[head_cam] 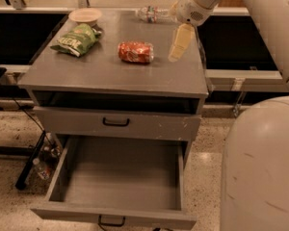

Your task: Place coke can into middle drawer

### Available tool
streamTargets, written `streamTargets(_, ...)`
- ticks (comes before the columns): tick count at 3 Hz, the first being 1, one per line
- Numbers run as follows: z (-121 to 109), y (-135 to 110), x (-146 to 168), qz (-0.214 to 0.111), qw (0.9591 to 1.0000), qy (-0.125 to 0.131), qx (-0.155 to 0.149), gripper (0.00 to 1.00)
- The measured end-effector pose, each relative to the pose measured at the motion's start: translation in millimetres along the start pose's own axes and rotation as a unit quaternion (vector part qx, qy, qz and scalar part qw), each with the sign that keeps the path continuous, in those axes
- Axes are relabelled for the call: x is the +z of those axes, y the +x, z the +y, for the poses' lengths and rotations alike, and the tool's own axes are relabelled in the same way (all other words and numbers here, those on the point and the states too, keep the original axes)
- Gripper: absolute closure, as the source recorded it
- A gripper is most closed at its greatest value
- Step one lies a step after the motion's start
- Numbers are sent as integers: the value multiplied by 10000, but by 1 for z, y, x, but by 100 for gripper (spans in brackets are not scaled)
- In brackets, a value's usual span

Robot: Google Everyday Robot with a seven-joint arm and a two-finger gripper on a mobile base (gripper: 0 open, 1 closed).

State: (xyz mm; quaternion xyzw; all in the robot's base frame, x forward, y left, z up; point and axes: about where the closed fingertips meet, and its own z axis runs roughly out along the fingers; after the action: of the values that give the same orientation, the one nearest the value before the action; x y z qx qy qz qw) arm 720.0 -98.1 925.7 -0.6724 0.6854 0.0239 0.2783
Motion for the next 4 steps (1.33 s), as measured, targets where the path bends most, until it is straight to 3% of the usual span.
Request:
streamTargets(1,-26,-28,31,-230,9995,-31,-206,0)
streamTargets(2,-26,-28,31,-230,9995,-32,-206,0)
streamTargets(4,-31,-36,73,-261,9990,-321,-180,0)
